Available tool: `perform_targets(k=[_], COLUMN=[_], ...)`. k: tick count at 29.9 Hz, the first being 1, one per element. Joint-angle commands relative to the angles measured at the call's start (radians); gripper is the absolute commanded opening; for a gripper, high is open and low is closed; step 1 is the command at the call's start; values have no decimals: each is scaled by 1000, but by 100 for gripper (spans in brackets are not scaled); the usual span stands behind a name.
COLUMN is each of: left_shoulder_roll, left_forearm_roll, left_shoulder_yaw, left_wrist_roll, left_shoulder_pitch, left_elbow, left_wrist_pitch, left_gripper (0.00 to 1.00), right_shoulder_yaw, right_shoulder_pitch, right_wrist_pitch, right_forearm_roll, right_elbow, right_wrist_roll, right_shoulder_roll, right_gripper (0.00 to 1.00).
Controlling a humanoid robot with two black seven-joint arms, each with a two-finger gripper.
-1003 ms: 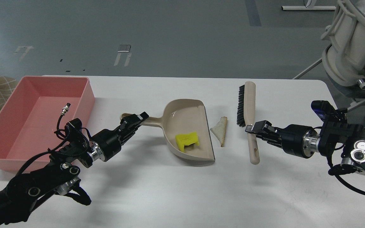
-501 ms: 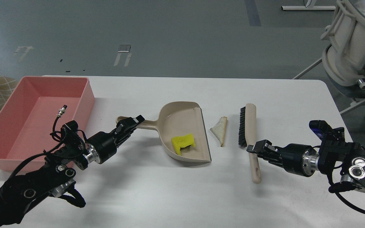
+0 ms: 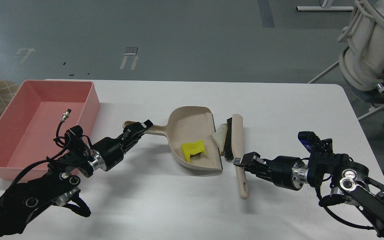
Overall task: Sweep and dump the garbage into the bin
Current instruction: 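Sweep the yellow sponge and wooden stick into the dustpan with the brush, then move the brush away from the dustpan and set it down with the right gripper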
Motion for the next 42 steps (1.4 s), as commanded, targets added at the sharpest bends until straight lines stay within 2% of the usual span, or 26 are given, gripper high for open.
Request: perform_targets(k=[1,7,16,32,38,42], left_shoulder_roll=[-1,-1,-4,-56,-61,-60], left_forearm_roll=[0,0,0,-3,-5,-3], left_shoulder_yaw=[0,0,-2,-11,-11,-12], left_wrist_roll=[0,0,-2,-3,-5,-5], left_shoulder_pitch=[3,3,3,-10,-14,-14], left_elbow=[0,0,-2,-8,-8,-8], left_wrist_pitch=[0,0,0,2,3,3], left_gripper=[3,3,3,3,3,3], right_shoulder_yaw=[-25,-28,17,116,113,110], right_shoulder_pitch=[21,47,73,26,-19,-54], right_wrist_pitch=[0,0,0,0,0,0], right_forearm_roll=[0,0,2,3,0,-12], right_elbow=[-19,-25,7,102,111,134], right_wrist_roll=[1,0,0,1,1,-5], right_shoulder_roll=[35,113,105,-413,-525,-548], right_gripper=[0,0,0,0,0,0])
